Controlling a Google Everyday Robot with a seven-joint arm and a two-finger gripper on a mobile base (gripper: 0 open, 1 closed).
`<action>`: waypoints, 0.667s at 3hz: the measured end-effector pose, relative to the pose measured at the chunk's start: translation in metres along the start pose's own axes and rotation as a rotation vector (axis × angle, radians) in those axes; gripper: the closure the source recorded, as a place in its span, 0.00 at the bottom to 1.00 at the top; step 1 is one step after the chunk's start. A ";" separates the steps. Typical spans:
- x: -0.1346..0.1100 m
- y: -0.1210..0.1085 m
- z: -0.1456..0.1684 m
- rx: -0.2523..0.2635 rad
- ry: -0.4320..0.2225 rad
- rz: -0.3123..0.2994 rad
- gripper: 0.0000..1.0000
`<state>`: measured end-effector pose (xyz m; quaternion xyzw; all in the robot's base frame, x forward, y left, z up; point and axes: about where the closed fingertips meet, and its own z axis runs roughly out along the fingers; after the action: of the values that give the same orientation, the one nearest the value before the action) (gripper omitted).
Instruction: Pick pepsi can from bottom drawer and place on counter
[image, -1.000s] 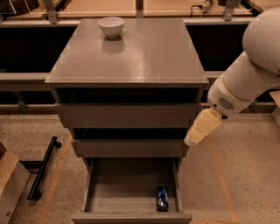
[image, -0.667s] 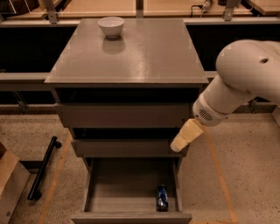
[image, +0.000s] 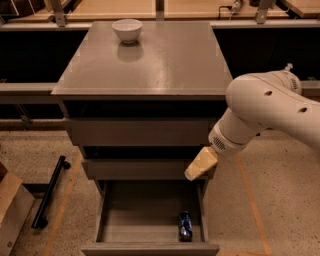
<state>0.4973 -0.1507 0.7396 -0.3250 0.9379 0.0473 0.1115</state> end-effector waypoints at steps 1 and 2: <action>0.000 -0.002 0.000 0.031 0.012 0.001 0.00; 0.016 0.006 0.033 -0.024 0.028 0.060 0.00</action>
Offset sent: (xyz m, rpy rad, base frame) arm -0.0272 0.0085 -0.1044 0.1160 0.1577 -0.1298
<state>0.4876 -0.1501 0.7037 -0.2988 0.9480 0.0575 0.0931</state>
